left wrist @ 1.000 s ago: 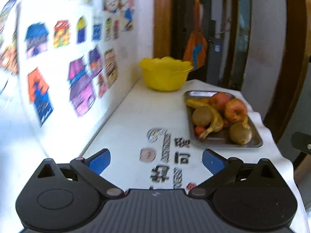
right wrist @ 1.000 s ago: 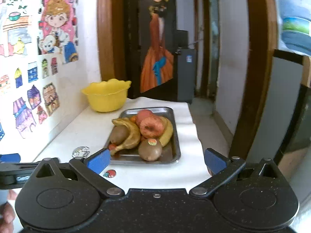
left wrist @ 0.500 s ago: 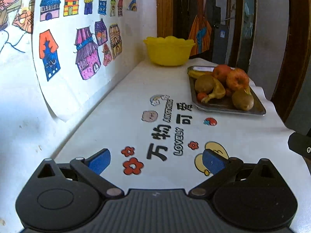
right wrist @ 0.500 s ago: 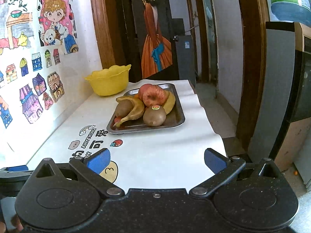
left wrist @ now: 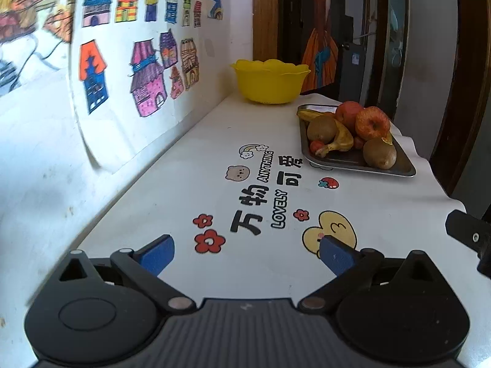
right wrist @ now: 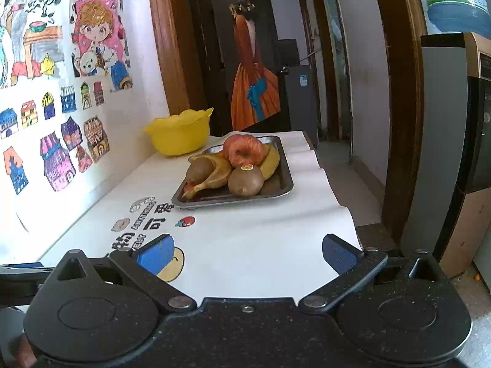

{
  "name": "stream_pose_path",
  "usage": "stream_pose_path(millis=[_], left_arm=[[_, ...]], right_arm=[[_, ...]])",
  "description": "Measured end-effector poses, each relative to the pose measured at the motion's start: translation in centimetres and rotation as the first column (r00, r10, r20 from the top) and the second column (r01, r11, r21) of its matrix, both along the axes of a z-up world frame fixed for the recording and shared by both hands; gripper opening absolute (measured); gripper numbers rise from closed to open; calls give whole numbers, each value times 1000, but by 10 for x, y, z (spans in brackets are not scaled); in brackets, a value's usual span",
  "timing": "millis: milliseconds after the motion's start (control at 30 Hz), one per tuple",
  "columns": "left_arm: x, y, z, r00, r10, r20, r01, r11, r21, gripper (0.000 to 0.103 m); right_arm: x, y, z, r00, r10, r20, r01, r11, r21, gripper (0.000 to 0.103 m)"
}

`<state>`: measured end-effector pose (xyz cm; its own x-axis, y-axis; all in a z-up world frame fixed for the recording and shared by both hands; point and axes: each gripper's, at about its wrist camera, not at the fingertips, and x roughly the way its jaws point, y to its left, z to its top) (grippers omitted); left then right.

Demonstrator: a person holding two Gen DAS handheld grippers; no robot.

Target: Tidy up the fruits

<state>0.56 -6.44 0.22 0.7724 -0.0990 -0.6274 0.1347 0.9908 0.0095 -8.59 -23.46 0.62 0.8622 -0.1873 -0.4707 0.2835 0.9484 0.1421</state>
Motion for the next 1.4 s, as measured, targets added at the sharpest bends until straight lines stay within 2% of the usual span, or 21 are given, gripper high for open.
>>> stream_pose_path(millis=[533,1400], left_arm=[[-7,18,5,999,39,16,-39,999,-21,102],[-7,18,5,1000,-5,25,5,1000,-19,102]], right_arm=[[4,3,-5,999,15,-39,-16,1000,-17,102],[7,10,-5,996,-9,-92,7,1000,-30,102]])
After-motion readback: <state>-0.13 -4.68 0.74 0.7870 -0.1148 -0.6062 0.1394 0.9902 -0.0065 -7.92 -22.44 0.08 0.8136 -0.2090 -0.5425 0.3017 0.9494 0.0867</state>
